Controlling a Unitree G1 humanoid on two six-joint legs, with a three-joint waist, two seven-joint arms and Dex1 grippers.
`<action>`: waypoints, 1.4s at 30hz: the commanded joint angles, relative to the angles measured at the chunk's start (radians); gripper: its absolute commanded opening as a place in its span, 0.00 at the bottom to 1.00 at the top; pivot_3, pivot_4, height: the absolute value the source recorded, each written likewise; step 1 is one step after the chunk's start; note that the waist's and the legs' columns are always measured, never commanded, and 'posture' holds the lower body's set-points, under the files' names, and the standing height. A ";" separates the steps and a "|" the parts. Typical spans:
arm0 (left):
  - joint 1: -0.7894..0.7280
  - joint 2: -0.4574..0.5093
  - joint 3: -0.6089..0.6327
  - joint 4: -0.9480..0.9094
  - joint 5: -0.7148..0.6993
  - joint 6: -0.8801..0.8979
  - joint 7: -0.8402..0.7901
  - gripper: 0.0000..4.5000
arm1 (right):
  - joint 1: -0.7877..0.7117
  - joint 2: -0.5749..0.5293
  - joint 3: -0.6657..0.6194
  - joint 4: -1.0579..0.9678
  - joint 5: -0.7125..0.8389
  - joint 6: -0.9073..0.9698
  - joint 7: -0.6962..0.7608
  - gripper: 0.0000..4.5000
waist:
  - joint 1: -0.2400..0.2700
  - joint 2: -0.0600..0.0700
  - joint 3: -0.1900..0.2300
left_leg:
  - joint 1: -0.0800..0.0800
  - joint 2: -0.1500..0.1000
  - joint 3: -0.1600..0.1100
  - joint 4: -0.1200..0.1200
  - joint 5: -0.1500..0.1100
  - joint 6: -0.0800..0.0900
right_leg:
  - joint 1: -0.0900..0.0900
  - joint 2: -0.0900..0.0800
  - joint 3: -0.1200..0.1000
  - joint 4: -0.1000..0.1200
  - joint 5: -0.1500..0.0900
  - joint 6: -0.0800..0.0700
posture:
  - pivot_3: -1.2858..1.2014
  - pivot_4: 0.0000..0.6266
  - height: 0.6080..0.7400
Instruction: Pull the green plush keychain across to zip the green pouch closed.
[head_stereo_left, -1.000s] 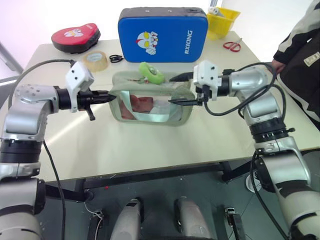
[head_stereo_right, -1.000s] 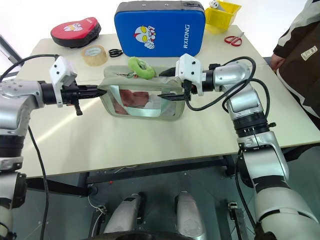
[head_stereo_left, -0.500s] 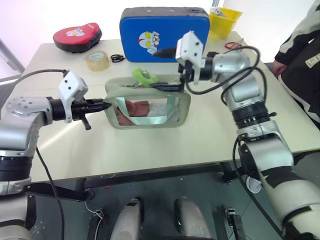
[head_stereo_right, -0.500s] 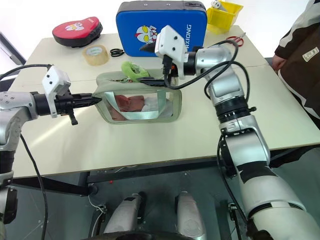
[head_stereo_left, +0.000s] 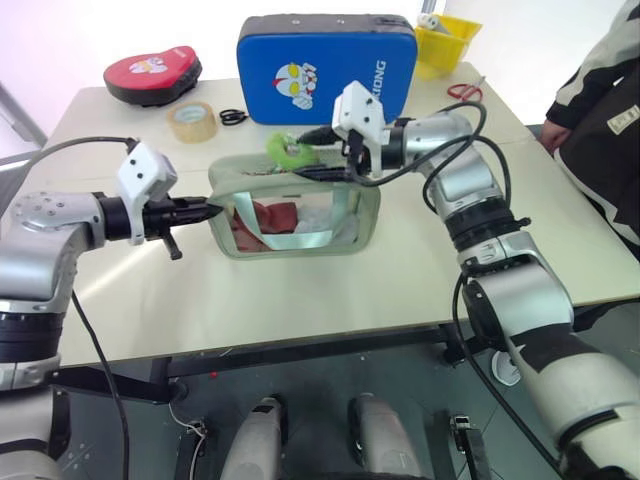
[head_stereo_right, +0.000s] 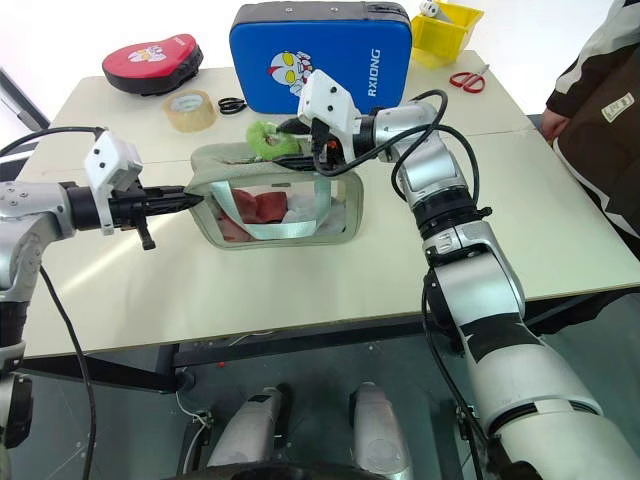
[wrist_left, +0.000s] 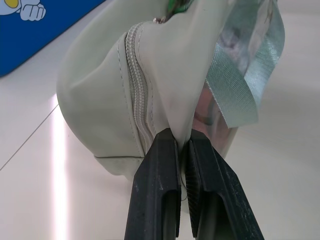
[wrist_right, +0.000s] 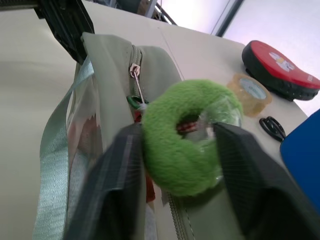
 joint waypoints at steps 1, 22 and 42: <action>-0.036 0.017 0.014 -0.009 -0.003 -0.030 -0.008 0.00 | -0.021 -0.010 0.000 -0.001 -0.022 -0.011 0.000 0.12 | 0.001 0.000 0.000 | 0.000 0.000 0.000 0.000 0.000 0.000 | 0.000 0.000 0.000 0.000 0.000 0.000 | 0.52 0.24 1.00; -0.057 0.010 -0.001 0.022 0.003 -0.069 -0.020 0.00 | -0.093 0.009 -0.096 -0.001 0.049 0.140 -0.050 0.72 | -0.001 0.000 0.000 | 0.000 0.000 0.000 0.000 0.000 0.000 | 0.000 0.000 0.000 0.000 0.000 0.000 | 0.52 0.24 1.00; -0.053 0.009 -0.007 0.017 0.005 -0.078 -0.016 0.00 | -0.136 0.017 -0.115 0.138 0.008 0.112 -0.066 0.01 | 0.000 0.000 0.000 | 0.000 0.000 0.000 0.000 0.000 0.000 | 0.000 0.000 0.000 0.000 0.000 0.000 | 0.52 0.24 1.00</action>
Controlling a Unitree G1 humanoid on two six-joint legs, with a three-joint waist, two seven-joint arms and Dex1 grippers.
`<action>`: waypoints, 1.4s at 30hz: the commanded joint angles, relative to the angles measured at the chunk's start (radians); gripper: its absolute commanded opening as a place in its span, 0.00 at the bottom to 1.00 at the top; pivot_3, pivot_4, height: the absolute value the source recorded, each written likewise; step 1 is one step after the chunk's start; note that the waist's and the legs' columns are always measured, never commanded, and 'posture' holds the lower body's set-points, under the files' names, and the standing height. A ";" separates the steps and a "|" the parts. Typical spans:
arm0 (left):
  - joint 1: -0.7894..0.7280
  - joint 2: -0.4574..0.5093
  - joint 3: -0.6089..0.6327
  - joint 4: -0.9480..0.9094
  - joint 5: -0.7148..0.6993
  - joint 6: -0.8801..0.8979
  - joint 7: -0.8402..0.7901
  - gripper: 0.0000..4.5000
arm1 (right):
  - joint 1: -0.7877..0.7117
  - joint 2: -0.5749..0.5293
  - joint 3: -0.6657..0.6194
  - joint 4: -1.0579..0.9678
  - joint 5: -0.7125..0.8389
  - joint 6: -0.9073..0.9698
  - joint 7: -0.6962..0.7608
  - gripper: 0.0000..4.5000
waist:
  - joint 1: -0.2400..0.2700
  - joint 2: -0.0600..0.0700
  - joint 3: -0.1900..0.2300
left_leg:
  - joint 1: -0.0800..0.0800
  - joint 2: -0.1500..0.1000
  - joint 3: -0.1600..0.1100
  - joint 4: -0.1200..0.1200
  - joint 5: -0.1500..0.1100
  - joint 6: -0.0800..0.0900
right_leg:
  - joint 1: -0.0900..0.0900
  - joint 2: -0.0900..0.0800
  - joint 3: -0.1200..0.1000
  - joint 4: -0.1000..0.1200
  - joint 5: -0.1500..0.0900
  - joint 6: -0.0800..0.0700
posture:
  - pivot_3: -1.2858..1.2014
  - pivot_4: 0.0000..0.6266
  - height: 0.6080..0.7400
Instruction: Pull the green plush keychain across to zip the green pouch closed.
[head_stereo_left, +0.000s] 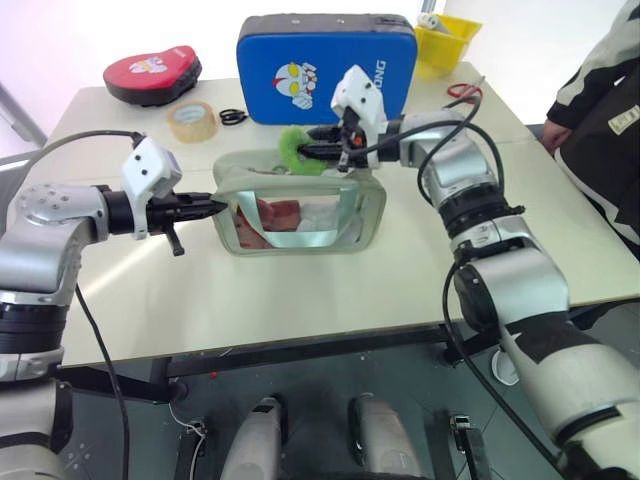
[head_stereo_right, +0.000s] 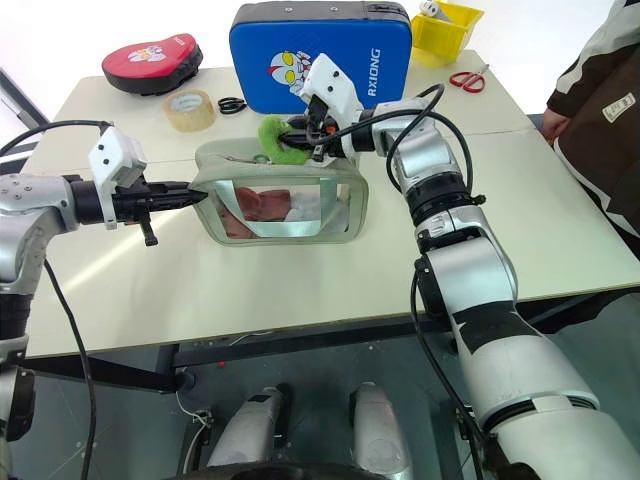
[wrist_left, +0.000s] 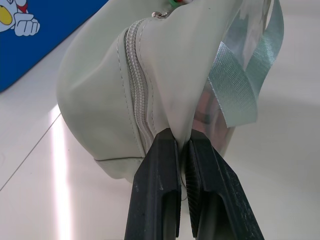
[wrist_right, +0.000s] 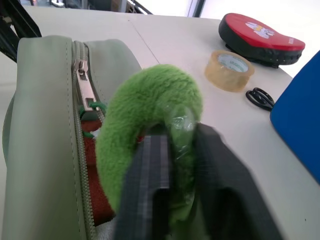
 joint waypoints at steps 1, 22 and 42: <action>-0.012 0.008 0.024 -0.024 -0.005 -0.017 0.007 0.00 | -0.038 -0.031 -0.043 -0.050 0.034 0.021 0.009 0.01 | 0.000 0.000 0.000 | 0.000 0.000 0.000 0.000 0.000 0.000 | 0.000 0.000 0.000 0.000 0.000 0.000 | 0.52 0.24 1.00; -0.011 0.012 0.012 -0.011 0.002 -0.021 -0.007 0.00 | 0.187 -0.366 -0.149 -0.276 0.063 0.206 -0.110 0.01 | 0.002 0.000 0.000 | 0.000 0.000 0.001 0.000 0.000 0.000 | 0.000 0.000 0.000 0.000 0.000 0.000 | 0.52 0.24 1.00; -0.041 -0.002 -0.020 0.029 0.023 -0.046 -0.024 0.00 | 0.581 -0.159 -0.140 -0.524 0.157 0.455 -0.276 0.01 | 0.005 0.000 0.000 | 0.000 0.000 0.000 0.001 0.000 0.000 | 0.001 0.000 0.000 -0.001 0.000 0.000 | 0.52 0.24 1.00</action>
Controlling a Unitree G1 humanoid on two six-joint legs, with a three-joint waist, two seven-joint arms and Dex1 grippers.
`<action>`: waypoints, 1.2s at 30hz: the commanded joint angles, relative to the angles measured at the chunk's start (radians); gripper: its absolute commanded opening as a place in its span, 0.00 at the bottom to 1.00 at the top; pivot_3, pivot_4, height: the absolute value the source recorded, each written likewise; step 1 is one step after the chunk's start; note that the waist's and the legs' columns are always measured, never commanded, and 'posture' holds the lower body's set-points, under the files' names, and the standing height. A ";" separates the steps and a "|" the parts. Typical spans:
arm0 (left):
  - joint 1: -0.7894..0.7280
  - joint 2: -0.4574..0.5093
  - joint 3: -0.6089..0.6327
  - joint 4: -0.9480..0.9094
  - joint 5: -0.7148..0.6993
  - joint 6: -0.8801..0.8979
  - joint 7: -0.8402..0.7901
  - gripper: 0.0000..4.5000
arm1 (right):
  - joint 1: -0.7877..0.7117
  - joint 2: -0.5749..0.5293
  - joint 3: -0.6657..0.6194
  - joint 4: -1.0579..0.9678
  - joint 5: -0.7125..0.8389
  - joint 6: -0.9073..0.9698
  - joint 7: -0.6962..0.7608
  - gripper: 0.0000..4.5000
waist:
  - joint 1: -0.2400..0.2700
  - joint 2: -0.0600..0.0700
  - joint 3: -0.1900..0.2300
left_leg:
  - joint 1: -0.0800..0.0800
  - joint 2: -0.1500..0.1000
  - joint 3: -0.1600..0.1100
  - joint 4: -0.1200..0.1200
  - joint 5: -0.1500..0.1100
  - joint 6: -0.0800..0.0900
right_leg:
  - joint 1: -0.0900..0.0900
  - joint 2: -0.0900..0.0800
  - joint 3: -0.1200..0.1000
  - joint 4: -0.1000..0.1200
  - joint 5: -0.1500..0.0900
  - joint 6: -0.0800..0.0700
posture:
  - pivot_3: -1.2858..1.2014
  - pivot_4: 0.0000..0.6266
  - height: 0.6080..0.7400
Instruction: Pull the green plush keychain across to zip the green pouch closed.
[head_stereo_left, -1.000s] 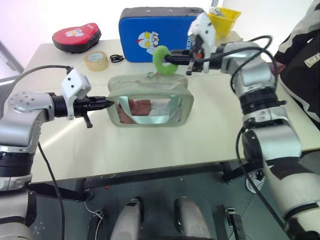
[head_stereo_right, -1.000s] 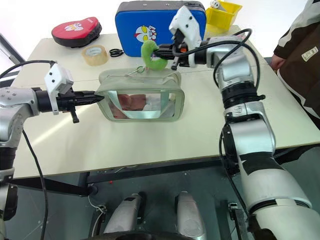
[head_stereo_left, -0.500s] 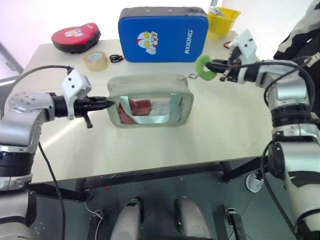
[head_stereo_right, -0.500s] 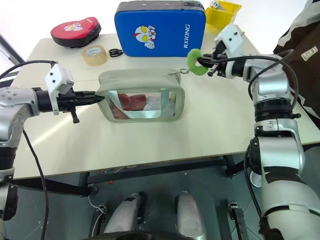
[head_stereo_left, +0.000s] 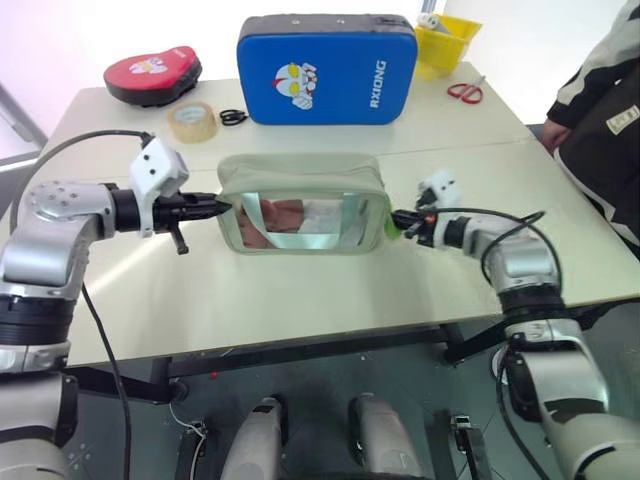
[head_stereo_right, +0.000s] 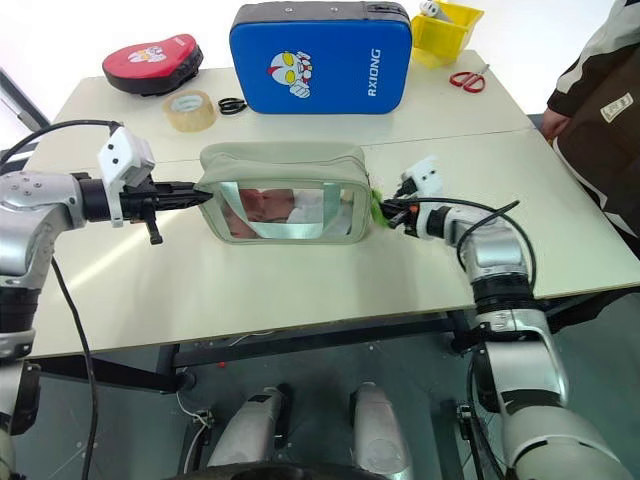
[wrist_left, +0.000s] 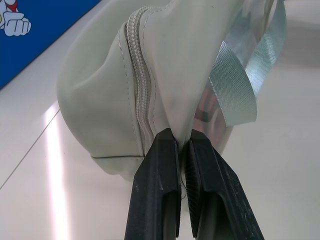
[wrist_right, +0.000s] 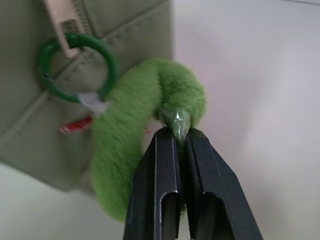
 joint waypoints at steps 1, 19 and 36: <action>-0.002 0.013 0.022 -0.018 0.000 -0.020 -0.002 0.00 | -0.006 0.010 -0.014 -0.041 0.014 -0.001 -0.028 0.01 | 0.003 0.000 0.000 | 0.000 0.000 0.000 0.000 0.000 0.000 | 0.000 0.000 0.000 0.000 0.000 0.000 | 0.52 0.24 1.00; 0.028 0.019 0.042 -0.032 -0.004 -0.033 0.013 0.00 | -0.168 -0.289 0.011 -0.099 0.041 -0.015 0.294 0.99 | 0.007 0.000 0.000 | 0.000 0.000 0.000 0.000 0.000 0.000 | 0.000 0.000 0.000 -0.001 0.000 0.000 | 0.52 0.24 1.00; -0.034 0.057 0.086 -0.043 -0.069 0.062 0.002 0.99 | -0.195 -0.284 0.069 -0.298 0.084 -0.026 0.417 1.00 | 0.022 0.000 0.000 | -0.001 0.000 0.000 0.000 0.000 0.000 | 0.000 0.000 0.000 -0.003 0.000 0.000 | 0.52 0.24 1.00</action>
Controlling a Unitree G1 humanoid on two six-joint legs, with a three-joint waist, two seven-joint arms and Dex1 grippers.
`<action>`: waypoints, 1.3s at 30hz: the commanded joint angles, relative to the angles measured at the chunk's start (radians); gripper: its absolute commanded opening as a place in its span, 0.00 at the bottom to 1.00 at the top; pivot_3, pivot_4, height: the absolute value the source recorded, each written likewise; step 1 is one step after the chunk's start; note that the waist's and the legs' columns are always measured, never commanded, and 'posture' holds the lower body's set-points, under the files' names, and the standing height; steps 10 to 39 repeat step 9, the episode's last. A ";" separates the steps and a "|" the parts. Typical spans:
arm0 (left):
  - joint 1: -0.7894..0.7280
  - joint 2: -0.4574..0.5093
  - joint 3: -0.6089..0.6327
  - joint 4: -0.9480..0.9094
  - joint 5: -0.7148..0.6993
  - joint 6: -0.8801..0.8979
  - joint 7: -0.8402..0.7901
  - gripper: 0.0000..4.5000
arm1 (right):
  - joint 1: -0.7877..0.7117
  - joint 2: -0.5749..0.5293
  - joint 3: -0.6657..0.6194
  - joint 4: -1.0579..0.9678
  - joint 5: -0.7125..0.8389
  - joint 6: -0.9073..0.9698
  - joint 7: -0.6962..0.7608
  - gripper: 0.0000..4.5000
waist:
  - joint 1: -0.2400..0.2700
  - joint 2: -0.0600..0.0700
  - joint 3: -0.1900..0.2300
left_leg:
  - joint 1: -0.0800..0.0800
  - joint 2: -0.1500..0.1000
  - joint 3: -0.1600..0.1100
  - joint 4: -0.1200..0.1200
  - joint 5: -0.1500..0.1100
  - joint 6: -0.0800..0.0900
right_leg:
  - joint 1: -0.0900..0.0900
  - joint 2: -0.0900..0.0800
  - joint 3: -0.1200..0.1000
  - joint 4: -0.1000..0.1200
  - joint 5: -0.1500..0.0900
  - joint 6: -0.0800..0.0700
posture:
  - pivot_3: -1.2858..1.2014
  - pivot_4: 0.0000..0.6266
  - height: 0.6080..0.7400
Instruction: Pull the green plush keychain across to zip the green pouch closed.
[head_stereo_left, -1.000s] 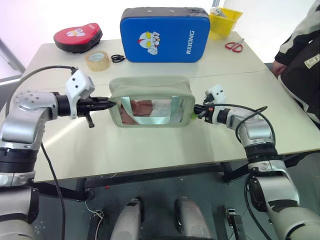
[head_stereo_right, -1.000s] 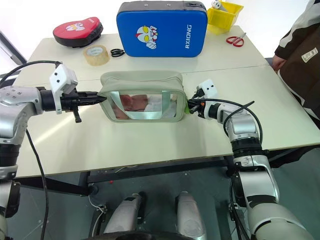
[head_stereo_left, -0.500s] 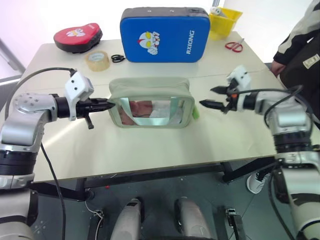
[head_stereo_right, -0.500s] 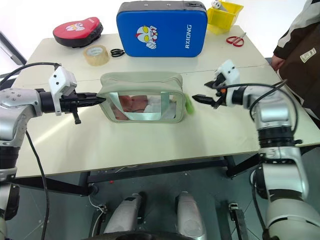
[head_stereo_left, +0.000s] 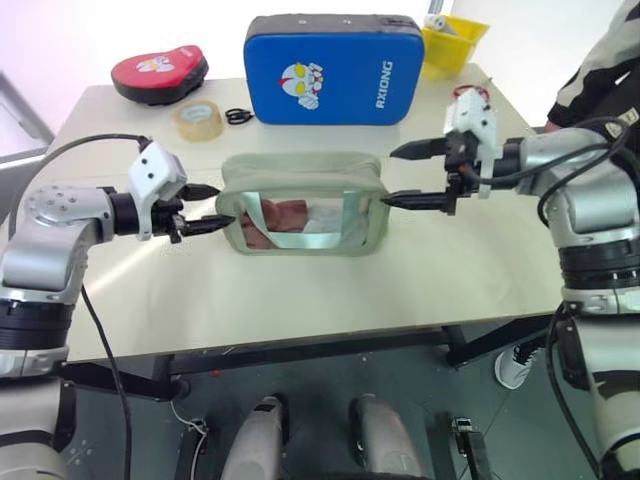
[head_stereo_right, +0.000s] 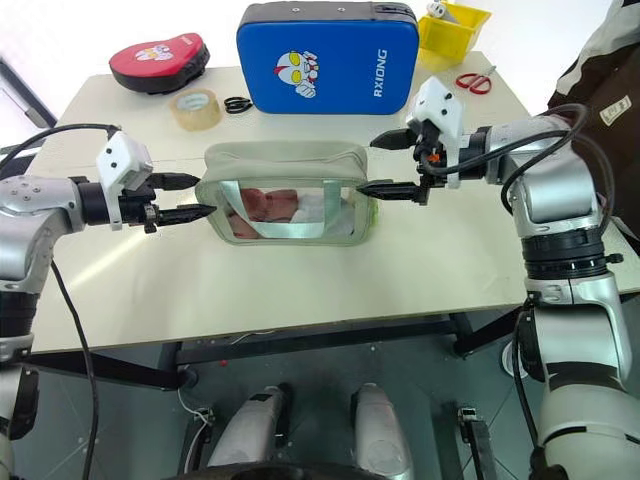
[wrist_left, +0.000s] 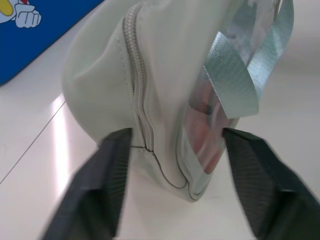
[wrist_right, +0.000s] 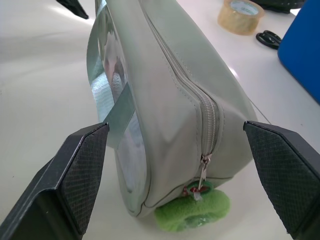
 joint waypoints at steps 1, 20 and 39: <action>-0.045 0.054 0.077 -0.042 -0.052 0.061 -0.013 0.99 | -0.009 -0.014 -0.022 -0.033 0.011 -0.019 -0.006 1.00 | -0.001 0.000 0.000 | 0.000 0.000 0.000 0.000 0.000 0.000 | 0.000 0.000 0.000 0.000 0.000 0.000 | 0.52 0.24 1.00; -0.102 0.142 0.134 0.003 -0.066 0.097 -0.013 0.99 | -0.002 -0.062 -0.046 -0.105 0.049 0.030 0.002 1.00 | -0.001 0.000 0.000 | 0.000 0.000 0.000 0.000 0.000 0.000 | 0.000 0.000 0.000 -0.001 0.000 0.000 | 0.52 0.24 1.00; -0.102 0.142 0.134 0.003 -0.066 0.097 -0.013 0.99 | -0.002 -0.062 -0.046 -0.105 0.049 0.030 0.002 1.00 | -0.001 0.000 0.000 | 0.000 0.000 0.000 0.000 0.000 0.000 | 0.000 0.000 0.000 -0.001 0.000 0.000 | 0.52 0.24 1.00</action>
